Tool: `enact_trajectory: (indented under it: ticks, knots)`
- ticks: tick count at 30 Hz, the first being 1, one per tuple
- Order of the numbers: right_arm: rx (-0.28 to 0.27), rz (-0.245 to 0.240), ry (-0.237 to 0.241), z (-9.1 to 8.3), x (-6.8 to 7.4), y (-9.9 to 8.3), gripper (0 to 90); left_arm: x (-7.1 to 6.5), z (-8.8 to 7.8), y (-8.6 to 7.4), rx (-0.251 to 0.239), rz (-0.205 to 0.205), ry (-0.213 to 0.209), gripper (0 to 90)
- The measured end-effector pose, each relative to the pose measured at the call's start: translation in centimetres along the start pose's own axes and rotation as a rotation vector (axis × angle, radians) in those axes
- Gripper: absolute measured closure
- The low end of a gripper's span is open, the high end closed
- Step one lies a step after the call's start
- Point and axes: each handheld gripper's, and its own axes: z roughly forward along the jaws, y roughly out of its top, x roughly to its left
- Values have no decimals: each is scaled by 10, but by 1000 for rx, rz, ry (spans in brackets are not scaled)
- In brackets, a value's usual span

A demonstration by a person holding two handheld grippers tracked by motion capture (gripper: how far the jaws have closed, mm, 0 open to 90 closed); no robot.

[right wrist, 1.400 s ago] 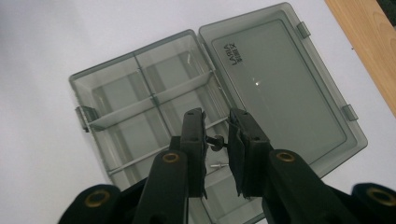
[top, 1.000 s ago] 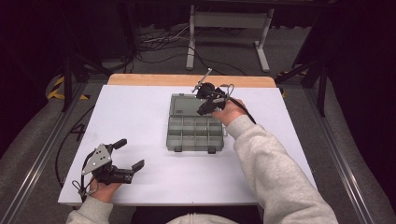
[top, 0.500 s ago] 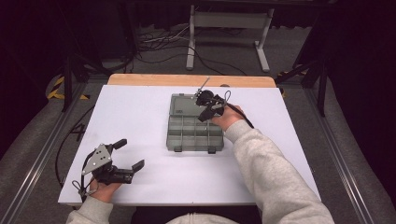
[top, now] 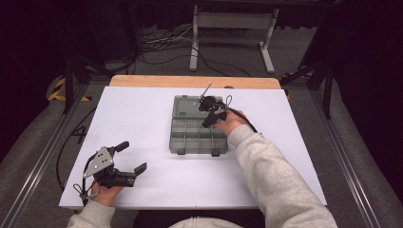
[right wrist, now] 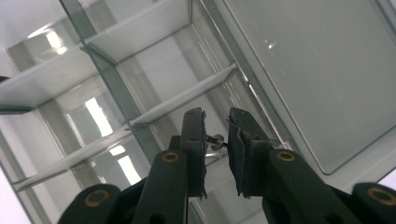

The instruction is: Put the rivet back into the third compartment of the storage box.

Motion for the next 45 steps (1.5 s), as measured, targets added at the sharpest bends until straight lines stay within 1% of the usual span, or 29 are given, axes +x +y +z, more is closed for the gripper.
enact_trajectory:
  ticks: [1,3,5,10,12,15,17,18,20,22,23,25,26,27,28,31,32,33,34,35,36,37,39,40,42,43,44,45]
  knots:
    - [10,9,-1,1,0,0,764,0,0,0,0,0,0,3]
    - [18,3,2,4,-1,-2,764,0,0,0,1,0,0,3]
    - [18,5,10,7,-1,-3,764,0,0,0,0,0,0,3]
    - [18,-3,12,9,1,-3,762,0,0,0,0,0,1,4]
    - [15,-2,18,9,1,-4,749,0,-1,0,2,-1,0,3]
    - [-2,13,16,7,1,-4,673,0,-1,0,3,-2,-1,3]
    - [-17,16,5,4,1,-4,608,0,-1,0,0,-1,5,3]
    - [-28,18,-2,2,2,-4,589,0,-1,0,1,0,5,3]
    - [-52,15,1,-2,3,-4,563,0,-2,-1,2,-2,3,3]
    - [-76,15,-10,-9,5,-5,497,0,-2,-1,0,-1,4,3]
    - [-90,12,-14,-13,5,-6,476,-1,-3,-1,2,-8,5,3]
    - [-111,10,-19,-19,7,-7,429,-1,-3,-1,5,-2,5,4]
    - [-111,10,-19,-19,7,-7,429,-1,-3,-1,5,-2,5,3]
    - [-132,12,-18,-23,9,-9,399,-1,-3,0,4,-3,4,3]
    - [-179,15,-15,-31,12,-13,352,-1,-3,0,3,-2,2,3]
    - [-254,11,-20,-44,17,-22,273,-1,-3,0,4,0,1,4]
    - [-254,11,-20,-44,17,-22,273,-1,-3,0,4,0,1,3]
    - [-311,8,-23,-53,21,-30,224,-1,-3,0,2,-1,0,3]
    - [-340,4,-27,-58,22,-35,204,-2,-3,0,1,-4,0,3]
    - [-369,9,-28,-63,24,-40,187,-2,-3,0,2,2,0,3]
    - [-386,10,-30,-66,26,-44,174,-2,-3,0,2,2,0,3]
    - [-386,10,-30,-66,26,-44,174,-2,-3,0,2,1,0,3]
    - [-445,15,-29,-74,29,-57,150,-2,-2,0,2,0,1,3]
    - [-489,29,-24,-81,31,-68,128,-2,-2,0,3,3,1,3]
    - [-534,32,-22,-86,33,-80,108,-2,-2,0,0,3,1,3]
    - [-534,32,-22,-86,33,-80,108,-2,-2,0,0,3,1,3]
    - [-550,30,-27,-88,35,-84,98,-2,-2,1,2,4,2,3]
    - [-603,33,-37,-93,38,-98,73,-3,-2,1,2,5,1,3]
